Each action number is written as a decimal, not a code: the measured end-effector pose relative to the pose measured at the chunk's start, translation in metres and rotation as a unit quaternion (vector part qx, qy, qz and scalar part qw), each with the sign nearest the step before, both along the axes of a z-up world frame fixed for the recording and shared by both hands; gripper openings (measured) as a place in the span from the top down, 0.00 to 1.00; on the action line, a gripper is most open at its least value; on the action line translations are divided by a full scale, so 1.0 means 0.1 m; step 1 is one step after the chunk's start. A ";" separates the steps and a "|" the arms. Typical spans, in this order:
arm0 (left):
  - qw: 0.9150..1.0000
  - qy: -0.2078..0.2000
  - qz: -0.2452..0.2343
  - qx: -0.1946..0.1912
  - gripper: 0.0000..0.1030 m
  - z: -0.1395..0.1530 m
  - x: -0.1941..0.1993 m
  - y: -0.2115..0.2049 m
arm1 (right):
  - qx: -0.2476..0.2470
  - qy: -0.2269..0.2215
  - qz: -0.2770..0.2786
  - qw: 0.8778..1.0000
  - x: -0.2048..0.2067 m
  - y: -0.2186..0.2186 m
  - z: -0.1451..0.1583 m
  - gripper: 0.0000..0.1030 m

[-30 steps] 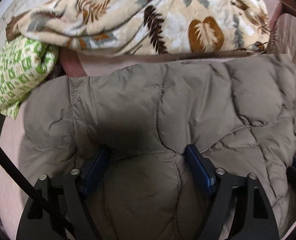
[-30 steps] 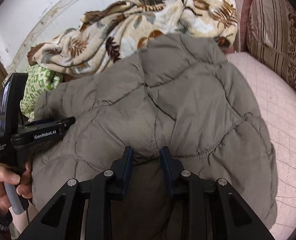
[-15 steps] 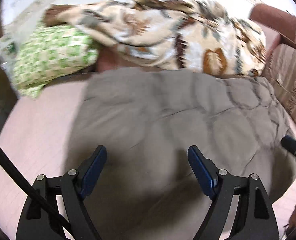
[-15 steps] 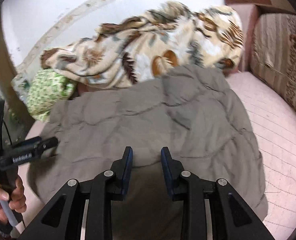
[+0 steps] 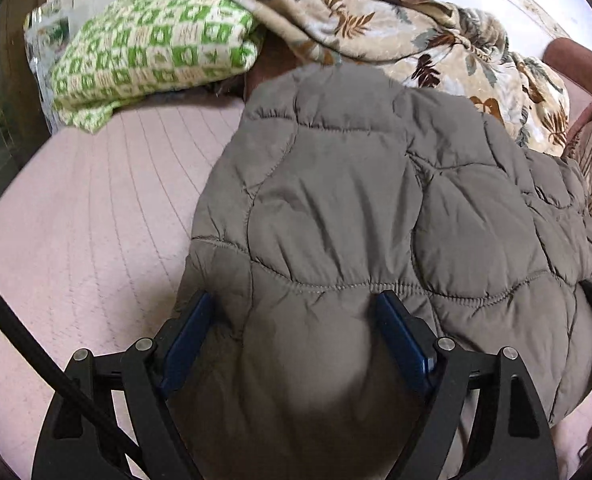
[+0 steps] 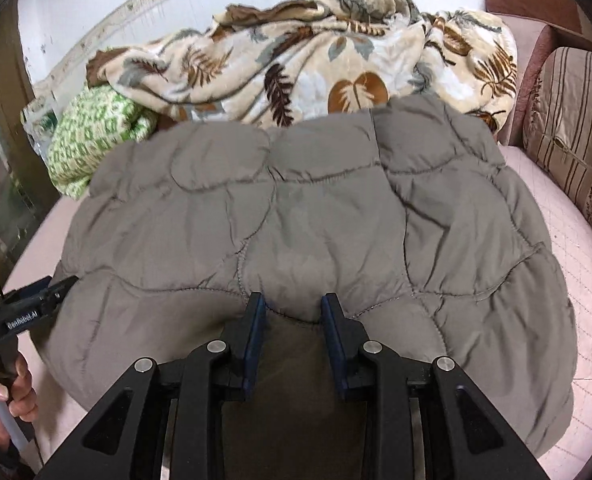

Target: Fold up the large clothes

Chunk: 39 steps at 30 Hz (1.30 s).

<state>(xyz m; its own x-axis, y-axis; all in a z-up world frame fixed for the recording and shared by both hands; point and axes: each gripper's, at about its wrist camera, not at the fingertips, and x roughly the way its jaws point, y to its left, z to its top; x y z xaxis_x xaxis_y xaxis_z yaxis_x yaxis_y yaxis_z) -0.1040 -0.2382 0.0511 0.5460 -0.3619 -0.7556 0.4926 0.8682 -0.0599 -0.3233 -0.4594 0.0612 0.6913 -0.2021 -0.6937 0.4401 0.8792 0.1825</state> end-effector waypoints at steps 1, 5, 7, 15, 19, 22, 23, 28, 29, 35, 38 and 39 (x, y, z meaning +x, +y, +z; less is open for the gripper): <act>1.000 0.000 -0.002 0.002 0.18 0.00 0.01 -0.01 | -0.003 0.006 0.000 1.000 0.02 0.00 -0.02 0.69; 1.000 -0.003 -0.003 0.000 0.17 -0.05 0.01 -0.01 | -0.006 0.024 -0.002 1.000 0.09 0.01 -0.08 0.69; 1.000 -0.010 -0.001 0.004 0.17 -0.06 -0.01 -0.03 | -0.007 0.025 -0.001 1.000 0.09 0.00 -0.09 0.68; 0.999 -0.030 0.007 0.013 0.17 -0.04 -0.05 -0.06 | -0.013 0.020 0.005 1.000 0.07 0.01 -0.11 0.68; 0.999 -0.035 0.009 0.015 0.17 -0.05 -0.04 -0.07 | -0.014 0.020 0.006 1.000 0.07 0.01 -0.11 0.68; 0.999 -0.043 0.009 0.021 0.17 -0.04 -0.05 -0.09 | -0.013 0.020 0.007 1.000 0.07 0.02 -0.10 0.68; 0.999 -0.046 0.009 0.024 0.17 -0.04 -0.06 -0.09 | -0.013 0.020 0.007 1.000 0.08 0.01 -0.10 0.68; 0.998 -0.050 0.009 0.027 0.17 -0.03 -0.07 -0.10 | -0.011 0.020 0.006 1.000 0.08 0.01 -0.10 0.68; 0.998 -0.051 0.009 0.028 0.17 -0.03 -0.07 -0.10 | -0.011 0.019 0.007 1.000 0.08 0.02 -0.10 0.68; 0.997 -0.067 0.006 0.026 0.20 0.07 -0.09 -0.09 | 0.006 0.009 0.006 1.000 0.04 -0.03 -0.06 0.68; 0.995 -0.098 0.011 0.009 0.21 0.24 -0.12 -0.02 | 0.018 -0.018 0.003 1.000 -0.05 -0.08 0.06 0.68; 0.993 -0.113 0.016 -0.001 0.21 0.32 -0.14 0.01 | 0.019 -0.032 -0.002 0.999 -0.10 -0.11 0.13 0.68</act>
<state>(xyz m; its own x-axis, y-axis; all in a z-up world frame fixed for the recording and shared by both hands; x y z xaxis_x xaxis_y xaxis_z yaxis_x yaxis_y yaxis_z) -0.1175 -0.2371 0.0830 0.7132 -0.3426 -0.6116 0.4657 0.8836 0.0481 -0.3334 -0.4702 0.0737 0.7344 -0.1789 -0.6547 0.4291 0.8698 0.2436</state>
